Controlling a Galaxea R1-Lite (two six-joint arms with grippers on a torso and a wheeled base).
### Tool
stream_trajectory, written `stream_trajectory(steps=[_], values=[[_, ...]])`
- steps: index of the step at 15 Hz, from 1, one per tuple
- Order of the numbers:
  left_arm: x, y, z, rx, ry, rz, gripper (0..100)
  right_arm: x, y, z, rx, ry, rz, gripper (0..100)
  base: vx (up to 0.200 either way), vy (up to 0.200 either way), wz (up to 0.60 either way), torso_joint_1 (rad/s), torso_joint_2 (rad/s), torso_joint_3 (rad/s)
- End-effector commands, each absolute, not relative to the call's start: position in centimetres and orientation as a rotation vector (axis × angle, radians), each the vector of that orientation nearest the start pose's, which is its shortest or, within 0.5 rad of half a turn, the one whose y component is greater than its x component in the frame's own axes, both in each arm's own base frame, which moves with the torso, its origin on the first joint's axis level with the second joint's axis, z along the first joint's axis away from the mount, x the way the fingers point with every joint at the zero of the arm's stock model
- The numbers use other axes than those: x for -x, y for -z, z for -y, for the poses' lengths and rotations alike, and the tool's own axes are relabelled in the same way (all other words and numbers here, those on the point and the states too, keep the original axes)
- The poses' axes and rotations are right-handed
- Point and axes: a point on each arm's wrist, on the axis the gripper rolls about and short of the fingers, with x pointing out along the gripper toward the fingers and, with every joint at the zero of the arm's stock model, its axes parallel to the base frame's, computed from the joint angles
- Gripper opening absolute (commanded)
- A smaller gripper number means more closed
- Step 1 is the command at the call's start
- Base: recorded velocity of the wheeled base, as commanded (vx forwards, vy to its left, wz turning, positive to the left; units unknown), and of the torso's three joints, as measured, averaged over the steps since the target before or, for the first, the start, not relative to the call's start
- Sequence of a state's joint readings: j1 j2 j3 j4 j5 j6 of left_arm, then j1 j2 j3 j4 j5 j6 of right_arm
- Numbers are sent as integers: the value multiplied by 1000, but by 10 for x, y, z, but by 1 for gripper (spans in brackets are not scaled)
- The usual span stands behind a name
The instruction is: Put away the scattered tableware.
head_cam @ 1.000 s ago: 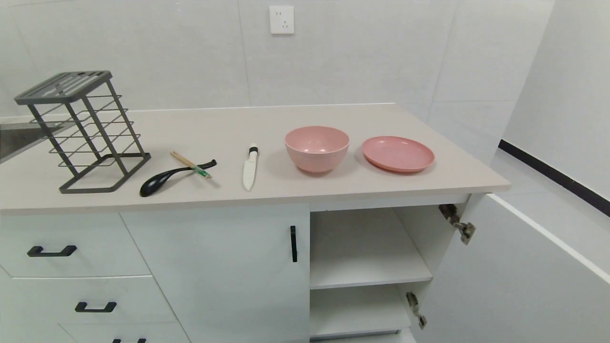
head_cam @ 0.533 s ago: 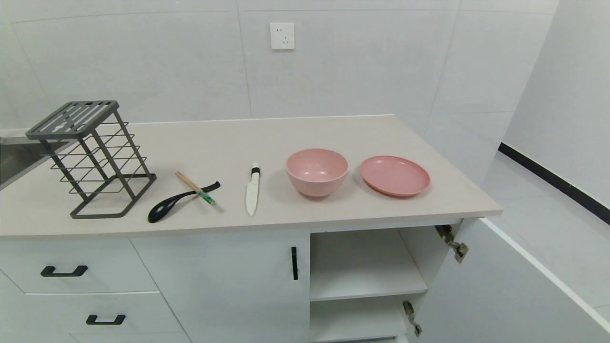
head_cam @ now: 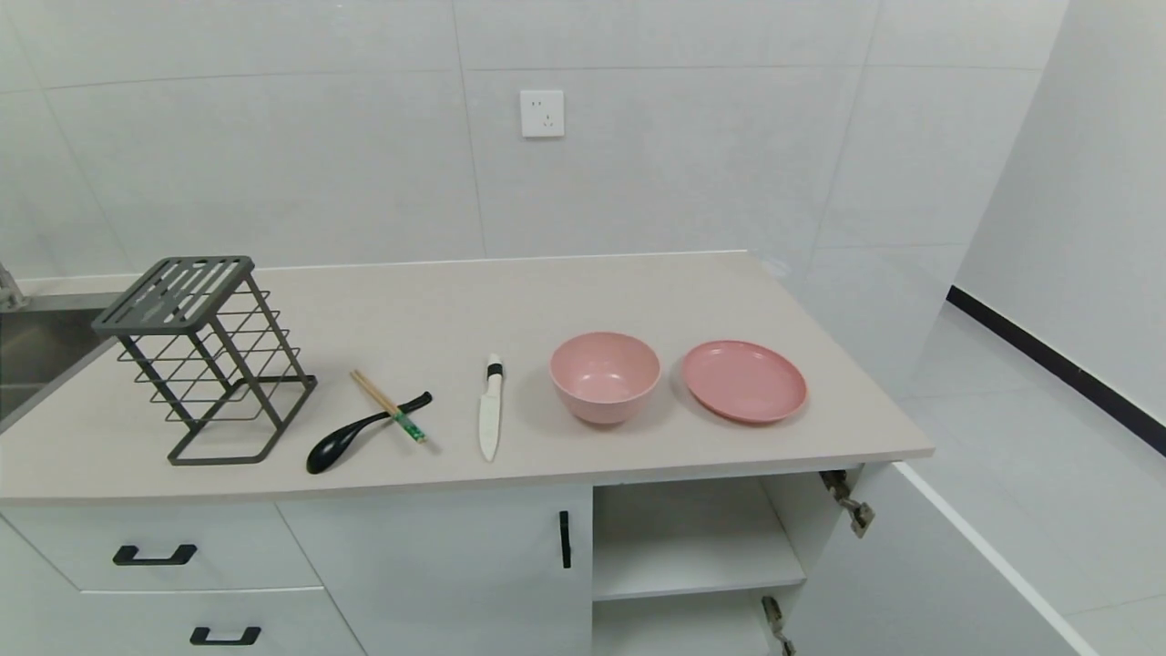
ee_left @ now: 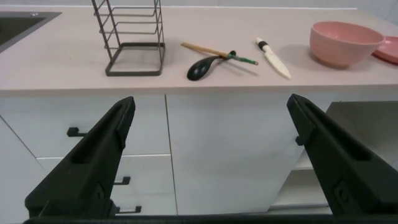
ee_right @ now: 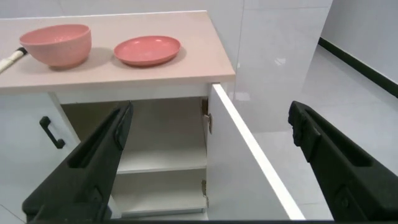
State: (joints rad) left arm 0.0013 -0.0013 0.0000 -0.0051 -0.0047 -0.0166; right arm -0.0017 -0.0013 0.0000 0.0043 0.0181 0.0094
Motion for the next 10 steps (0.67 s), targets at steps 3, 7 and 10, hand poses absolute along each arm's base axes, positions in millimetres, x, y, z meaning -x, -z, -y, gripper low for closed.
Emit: stream_trajectory(steps=[3, 7, 10], values=[[23, -76, 0, 17, 5, 5, 100, 23, -75, 0, -9, -17, -5, 100, 0, 0, 0, 217, -414, -191], [23, -76, 0, 18, 3, 6, 100, 23, -75, 0, -9, -17, -5, 100, 150, 0, 0, 35, -71, -35], [23, -76, 0, 20, 3, 6, 100, 23, -75, 0, -9, -17, -5, 100, 67, 0, 0, -1, -7, 1]])
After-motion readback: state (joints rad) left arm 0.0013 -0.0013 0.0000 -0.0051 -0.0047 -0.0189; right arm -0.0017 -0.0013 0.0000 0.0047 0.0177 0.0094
